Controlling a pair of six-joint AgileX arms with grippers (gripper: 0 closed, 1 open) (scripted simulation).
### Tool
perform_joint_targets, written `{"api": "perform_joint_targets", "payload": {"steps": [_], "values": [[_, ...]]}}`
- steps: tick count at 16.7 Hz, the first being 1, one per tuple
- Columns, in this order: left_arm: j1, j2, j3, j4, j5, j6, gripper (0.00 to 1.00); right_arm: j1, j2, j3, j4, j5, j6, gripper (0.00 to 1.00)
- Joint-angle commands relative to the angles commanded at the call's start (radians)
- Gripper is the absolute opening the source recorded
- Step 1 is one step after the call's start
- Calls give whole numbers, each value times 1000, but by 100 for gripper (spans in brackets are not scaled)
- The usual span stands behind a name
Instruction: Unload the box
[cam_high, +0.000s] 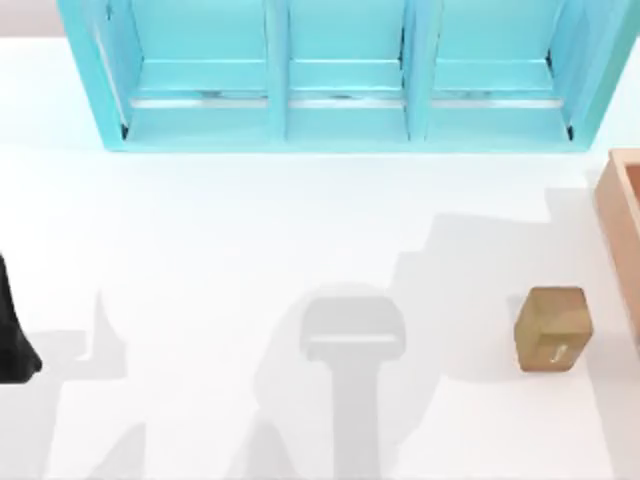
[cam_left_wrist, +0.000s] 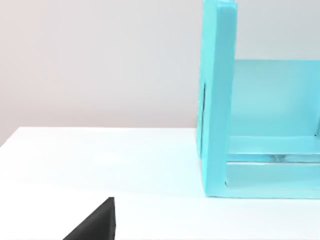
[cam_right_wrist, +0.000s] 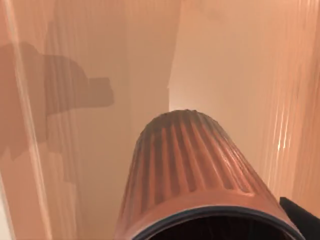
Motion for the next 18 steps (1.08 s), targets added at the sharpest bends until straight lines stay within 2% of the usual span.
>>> {"api": "perform_joint_targets", "payload": {"steps": [6, 9, 12, 18], "values": [[0, 0, 0, 0, 0, 0, 100, 6, 2, -3, 0, 1, 2, 0], [0, 0, 0, 0, 0, 0, 100, 70, -2, -15, 19, 21, 60, 0], [0, 0, 0, 0, 0, 0, 100, 229, -18, -57, 69, 36, 205, 0], [0, 0, 0, 0, 0, 0, 100, 703, -59, -230, 217, 41, 608, 0]]}}
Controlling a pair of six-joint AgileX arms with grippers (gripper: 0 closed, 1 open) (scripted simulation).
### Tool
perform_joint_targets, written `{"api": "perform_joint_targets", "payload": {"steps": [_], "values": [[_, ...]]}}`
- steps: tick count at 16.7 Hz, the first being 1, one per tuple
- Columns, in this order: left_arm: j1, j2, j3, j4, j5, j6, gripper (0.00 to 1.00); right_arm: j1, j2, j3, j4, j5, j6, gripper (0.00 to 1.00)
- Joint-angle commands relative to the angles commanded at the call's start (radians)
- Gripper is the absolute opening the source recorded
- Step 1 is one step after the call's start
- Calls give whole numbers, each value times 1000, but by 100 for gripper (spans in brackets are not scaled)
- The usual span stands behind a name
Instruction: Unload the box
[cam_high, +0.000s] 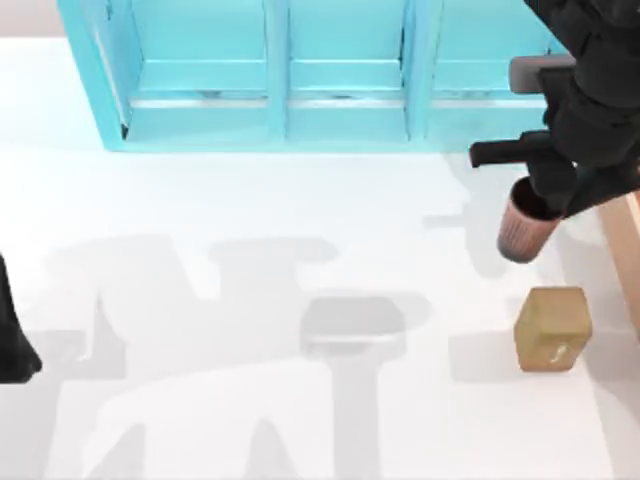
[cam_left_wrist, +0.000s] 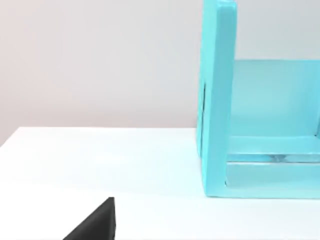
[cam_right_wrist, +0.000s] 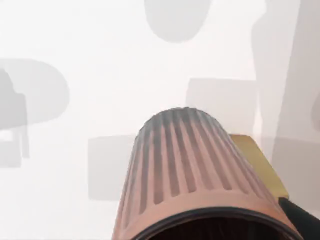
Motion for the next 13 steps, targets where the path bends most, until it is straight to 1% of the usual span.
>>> {"api": "perform_joint_targets", "payload": {"steps": [3, 6, 9, 13], "values": [[0, 0, 0, 0, 0, 0, 100, 143, -11, -110, 62, -1, 166, 0], [0, 0, 0, 0, 0, 0, 100, 224, -26, -198, 110, 8, 284, 0], [0, 0, 0, 0, 0, 0, 100, 249, -46, -244, 143, 10, 336, 0], [0, 0, 0, 0, 0, 0, 100, 250, -48, -247, 146, 10, 340, 0]]}}
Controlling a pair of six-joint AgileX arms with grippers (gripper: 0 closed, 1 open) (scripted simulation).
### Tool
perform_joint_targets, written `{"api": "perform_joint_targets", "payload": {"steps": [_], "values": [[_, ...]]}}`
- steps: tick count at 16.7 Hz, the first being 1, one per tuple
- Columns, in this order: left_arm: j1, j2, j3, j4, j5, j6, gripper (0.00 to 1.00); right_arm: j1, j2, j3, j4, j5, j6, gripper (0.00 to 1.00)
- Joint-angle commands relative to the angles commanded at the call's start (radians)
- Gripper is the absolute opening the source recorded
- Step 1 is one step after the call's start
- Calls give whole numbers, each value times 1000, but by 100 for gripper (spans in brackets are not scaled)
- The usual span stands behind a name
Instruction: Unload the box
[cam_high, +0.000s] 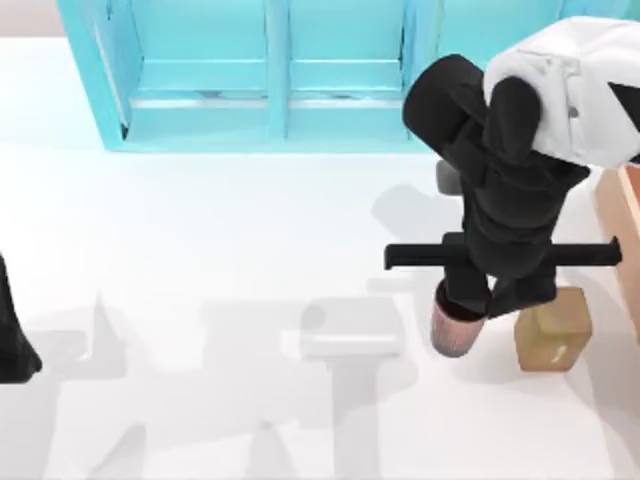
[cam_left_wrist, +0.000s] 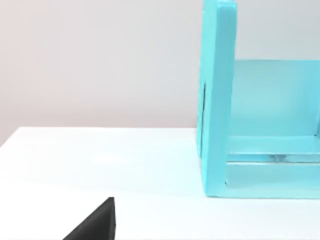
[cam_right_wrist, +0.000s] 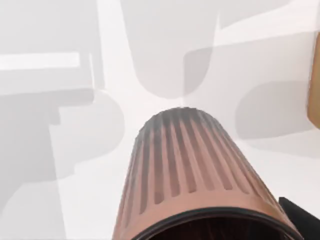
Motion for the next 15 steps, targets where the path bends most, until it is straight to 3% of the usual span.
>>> {"api": "perform_joint_targets", "payload": {"steps": [15], "values": [[0, 0, 0, 0, 0, 0, 100, 8, 56, -110, 166, 0, 9, 0]]}}
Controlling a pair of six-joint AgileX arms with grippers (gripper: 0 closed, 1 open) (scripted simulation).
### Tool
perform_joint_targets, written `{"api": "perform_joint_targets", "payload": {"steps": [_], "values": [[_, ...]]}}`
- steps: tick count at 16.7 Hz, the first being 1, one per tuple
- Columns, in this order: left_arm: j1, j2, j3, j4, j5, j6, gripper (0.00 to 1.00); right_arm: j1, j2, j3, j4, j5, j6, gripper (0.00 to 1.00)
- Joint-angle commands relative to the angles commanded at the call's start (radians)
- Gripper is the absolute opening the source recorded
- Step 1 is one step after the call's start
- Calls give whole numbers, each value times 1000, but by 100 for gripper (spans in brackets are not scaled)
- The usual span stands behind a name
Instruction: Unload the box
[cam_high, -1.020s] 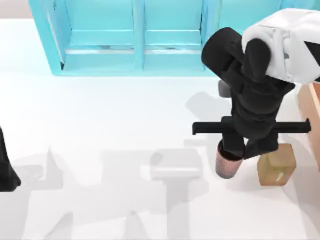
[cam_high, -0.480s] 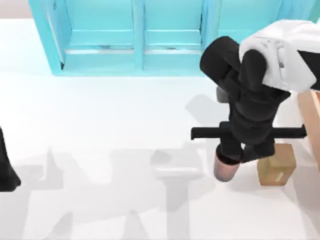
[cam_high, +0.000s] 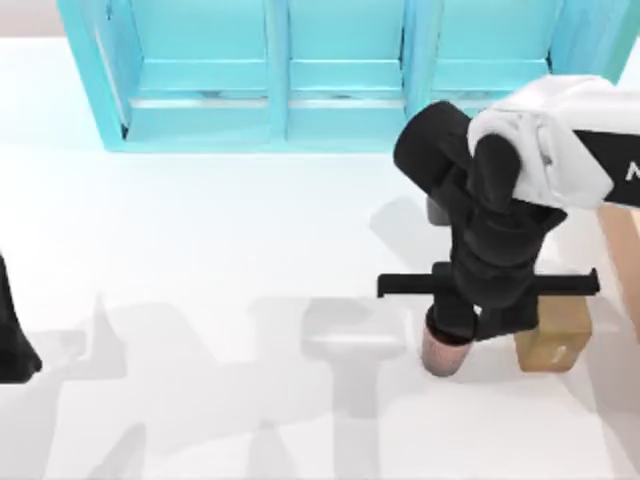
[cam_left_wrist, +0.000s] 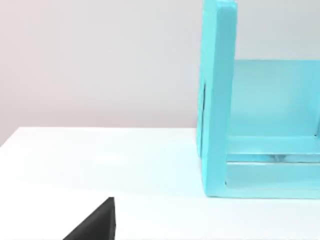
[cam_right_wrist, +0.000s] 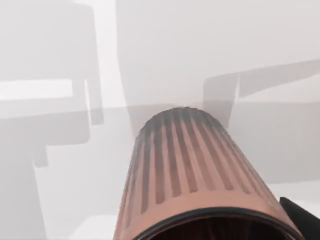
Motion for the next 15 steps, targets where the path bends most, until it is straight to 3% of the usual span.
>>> {"api": "perform_joint_targets", "payload": {"steps": [3, 15], "values": [[0, 0, 0, 0, 0, 0, 100, 0, 0, 0, 0, 0, 0, 0], [0, 0, 0, 0, 0, 0, 100, 0, 0, 0, 0, 0, 0, 90]]}}
